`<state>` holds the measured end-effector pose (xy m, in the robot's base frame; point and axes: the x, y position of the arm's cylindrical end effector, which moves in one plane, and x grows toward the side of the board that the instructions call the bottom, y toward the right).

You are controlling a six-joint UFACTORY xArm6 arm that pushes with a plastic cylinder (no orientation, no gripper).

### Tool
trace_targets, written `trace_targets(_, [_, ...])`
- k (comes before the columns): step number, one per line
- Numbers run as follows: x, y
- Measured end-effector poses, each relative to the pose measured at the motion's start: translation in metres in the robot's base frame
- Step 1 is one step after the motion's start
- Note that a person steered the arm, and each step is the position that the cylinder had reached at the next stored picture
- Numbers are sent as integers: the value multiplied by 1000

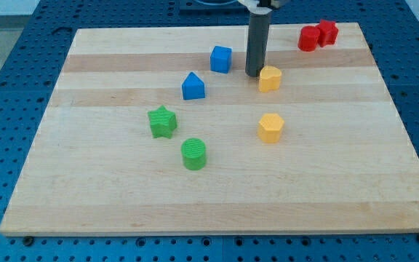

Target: Move red circle closer to yellow hexagon

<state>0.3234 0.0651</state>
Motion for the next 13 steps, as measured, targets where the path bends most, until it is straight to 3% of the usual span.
trace_targets(2, [-59,0])
trace_targets(3, [-78,46])
trace_targets(4, [-89,63])
trace_targets(5, [-129,86])
trace_targets(6, [-131,98])
trace_targets(7, [-124,119])
trace_targets(10, [-16,124])
trace_targets(12, [20,125])
trace_targets(13, [-28,150])
